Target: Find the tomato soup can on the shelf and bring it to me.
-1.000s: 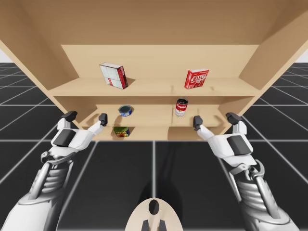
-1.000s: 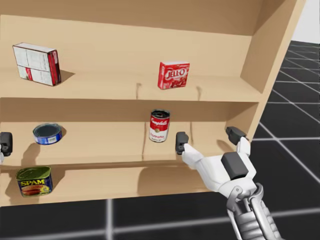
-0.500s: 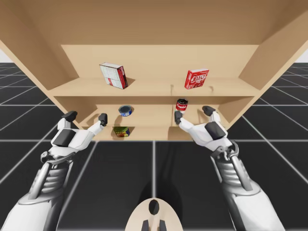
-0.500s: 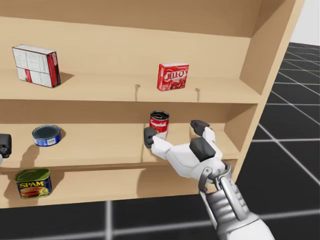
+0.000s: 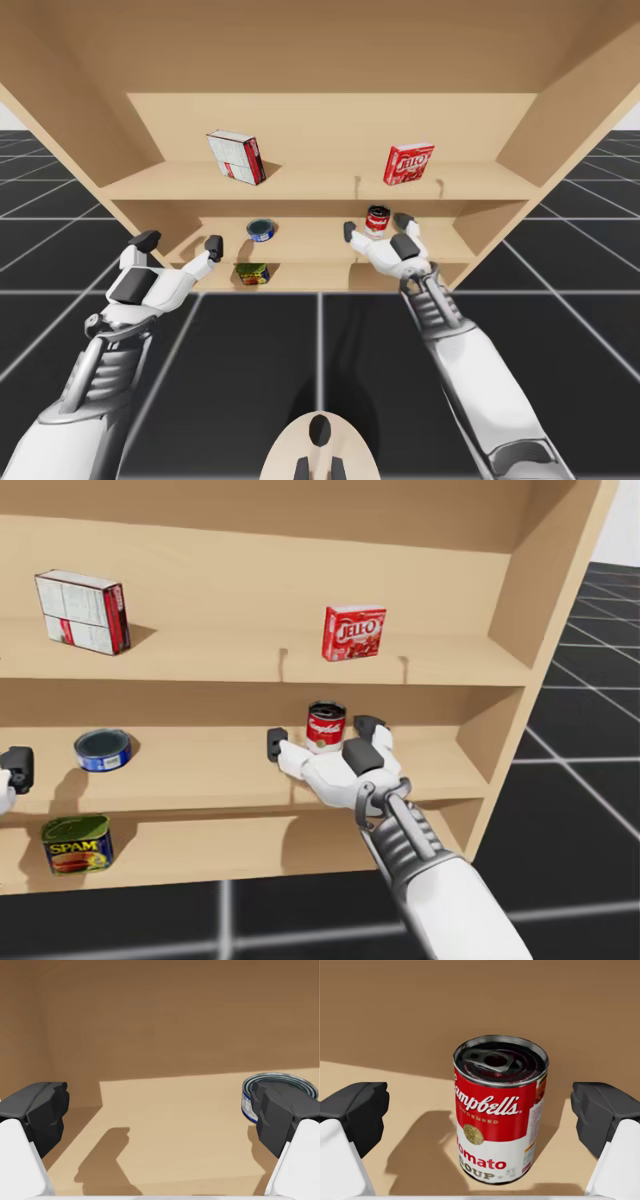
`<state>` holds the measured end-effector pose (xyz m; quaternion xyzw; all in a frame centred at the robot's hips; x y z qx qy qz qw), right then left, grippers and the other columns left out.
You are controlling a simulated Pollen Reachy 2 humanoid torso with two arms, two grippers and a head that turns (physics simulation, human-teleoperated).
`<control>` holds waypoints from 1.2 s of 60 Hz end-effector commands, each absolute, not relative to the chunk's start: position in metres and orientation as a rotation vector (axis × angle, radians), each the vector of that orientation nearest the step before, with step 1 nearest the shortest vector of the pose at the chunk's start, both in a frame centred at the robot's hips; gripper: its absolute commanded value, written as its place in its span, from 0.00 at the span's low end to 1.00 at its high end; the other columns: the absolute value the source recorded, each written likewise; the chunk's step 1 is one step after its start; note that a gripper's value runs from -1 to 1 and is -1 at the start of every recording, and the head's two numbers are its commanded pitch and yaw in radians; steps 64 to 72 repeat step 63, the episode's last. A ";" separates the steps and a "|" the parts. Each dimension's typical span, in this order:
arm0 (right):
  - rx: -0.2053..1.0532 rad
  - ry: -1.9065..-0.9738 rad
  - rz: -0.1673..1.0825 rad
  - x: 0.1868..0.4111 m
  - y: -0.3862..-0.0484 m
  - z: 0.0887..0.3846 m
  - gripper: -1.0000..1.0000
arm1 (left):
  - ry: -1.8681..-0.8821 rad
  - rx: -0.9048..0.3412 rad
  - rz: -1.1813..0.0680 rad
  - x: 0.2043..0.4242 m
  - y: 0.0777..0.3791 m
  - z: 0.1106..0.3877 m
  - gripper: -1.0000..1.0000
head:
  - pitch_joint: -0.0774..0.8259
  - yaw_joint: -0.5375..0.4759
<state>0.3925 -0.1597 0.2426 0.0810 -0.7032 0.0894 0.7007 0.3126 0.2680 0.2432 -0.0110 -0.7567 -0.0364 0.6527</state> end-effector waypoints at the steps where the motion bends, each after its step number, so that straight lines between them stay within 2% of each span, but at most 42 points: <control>1: 0.221 -1.532 0.166 0.411 -0.139 0.229 0.00 | -1.715 -0.025 -0.082 0.313 0.268 0.243 0.00 | 0.49 0.34; 8: 0.224 -1.516 0.176 0.418 -0.139 0.223 0.00 | -1.715 -0.025 -0.081 0.313 0.268 0.243 0.00 | 0.50 0.34; 9: 0.230 -1.510 0.177 0.418 -0.140 0.223 0.10 | -1.714 -0.024 -0.081 0.313 0.268 0.242 0.00 | 0.50 0.34; 10: 0.222 -1.515 0.168 0.418 -0.140 0.222 0.14 | -1.714 -0.024 -0.082 0.313 0.268 0.242 0.00 | 0.50 0.34; 11: 0.226 -1.516 0.155 0.418 -0.140 0.221 0.85 | -1.714 -0.024 -0.082 0.313 0.268 0.242 0.00 | 0.50 0.34; 13: 0.231 -1.513 0.162 0.418 -0.141 0.220 1.00 | -1.714 -0.024 -0.082 0.313 0.268 0.242 0.00 | 0.50 0.34; 26: 0.253 -1.541 0.158 0.406 -0.145 0.233 1.00 | -1.713 -0.023 -0.081 0.313 0.268 0.242 0.00 | 0.50 0.34; 35: 0.233 -1.668 0.179 0.382 -0.148 0.259 1.00 | -1.714 -0.021 -0.078 0.313 0.268 0.242 0.00 | 0.50 0.34; 37: 0.231 -1.674 0.180 0.380 -0.148 0.260 1.00 | -1.714 -0.021 -0.078 0.313 0.268 0.242 0.00 | 0.50 0.34; 44: 0.224 -1.732 0.200 0.352 -0.151 0.272 1.00 | -1.714 -0.020 -0.078 0.313 0.268 0.242 0.00 | 0.49 0.33; 53: 0.222 -1.770 0.229 0.315 -0.154 0.273 1.00 | -1.714 -0.021 -0.078 0.314 0.268 0.241 0.00 | 0.49 0.33; 62: 0.204 -1.795 0.260 0.273 -0.163 0.262 1.00 | -1.712 -0.022 -0.079 0.314 0.268 0.241 0.00 | 0.49 0.34; 72: 0.198 -1.800 0.263 0.271 -0.164 0.261 1.00 | -1.712 -0.022 -0.079 0.314 0.268 0.241 0.00 | 0.49 0.34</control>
